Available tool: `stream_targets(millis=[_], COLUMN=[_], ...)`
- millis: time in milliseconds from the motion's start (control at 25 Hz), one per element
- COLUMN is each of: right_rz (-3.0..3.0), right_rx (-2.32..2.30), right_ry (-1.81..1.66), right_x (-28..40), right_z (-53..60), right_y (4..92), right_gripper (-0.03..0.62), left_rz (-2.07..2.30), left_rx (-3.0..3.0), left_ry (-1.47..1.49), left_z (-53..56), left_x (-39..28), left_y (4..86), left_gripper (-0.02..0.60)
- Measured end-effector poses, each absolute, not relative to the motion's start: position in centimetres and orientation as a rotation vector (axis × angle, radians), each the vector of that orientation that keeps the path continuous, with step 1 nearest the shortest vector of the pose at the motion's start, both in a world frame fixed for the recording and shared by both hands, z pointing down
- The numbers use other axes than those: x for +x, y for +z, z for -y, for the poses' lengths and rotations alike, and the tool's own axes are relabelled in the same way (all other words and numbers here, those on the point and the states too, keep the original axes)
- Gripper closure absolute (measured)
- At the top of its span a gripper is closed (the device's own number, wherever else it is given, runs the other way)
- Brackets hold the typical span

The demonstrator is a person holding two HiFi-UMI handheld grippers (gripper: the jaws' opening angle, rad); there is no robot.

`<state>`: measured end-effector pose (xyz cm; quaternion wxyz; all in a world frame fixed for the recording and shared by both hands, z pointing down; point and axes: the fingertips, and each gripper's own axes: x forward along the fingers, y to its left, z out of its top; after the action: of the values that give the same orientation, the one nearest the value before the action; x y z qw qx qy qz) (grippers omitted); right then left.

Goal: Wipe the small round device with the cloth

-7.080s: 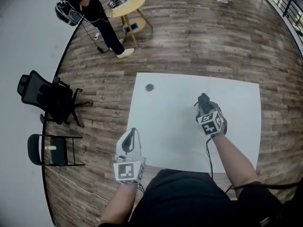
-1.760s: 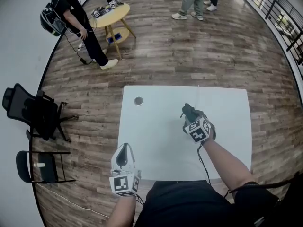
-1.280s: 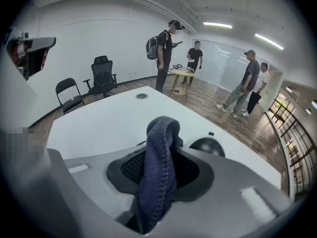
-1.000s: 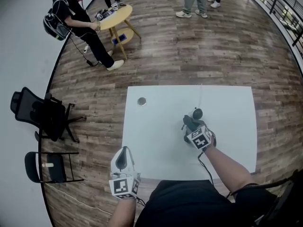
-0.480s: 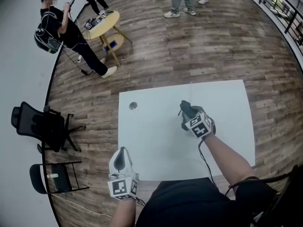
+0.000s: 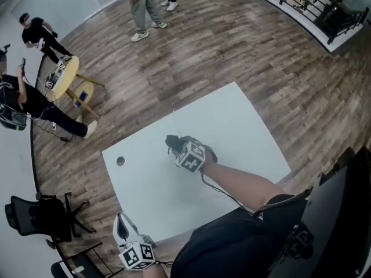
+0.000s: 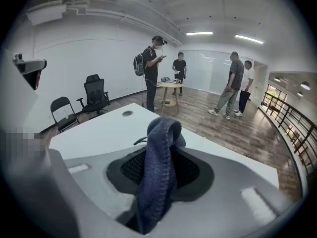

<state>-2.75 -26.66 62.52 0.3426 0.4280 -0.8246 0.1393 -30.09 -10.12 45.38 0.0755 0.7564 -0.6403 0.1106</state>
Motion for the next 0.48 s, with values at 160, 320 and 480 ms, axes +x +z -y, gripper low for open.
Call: stream_targets(millis=[160,320,480], right_rz=[2.15,2.141,2.128], right_rx=[1.13,1.16,1.174], right_ry=[0.383,0.403,0.396], right_x=[-2.6,-2.4,-2.1], right_z=[26.7,27.0,26.9], right_y=[62.6,62.5,62.5], right_gripper=[0.48,0.48,0.48], left_rz=[1.936,1.943,1.947], left_rx=[2.255,2.248,2.237], left_ry=[0.338,0.335,0.325], left_z=[9.7,9.5,9.3], left_x=[-30.8,-31.2,-31.3], left_y=[45.3,45.3,45.6], left_gripper=[0.577,0.577,0.577])
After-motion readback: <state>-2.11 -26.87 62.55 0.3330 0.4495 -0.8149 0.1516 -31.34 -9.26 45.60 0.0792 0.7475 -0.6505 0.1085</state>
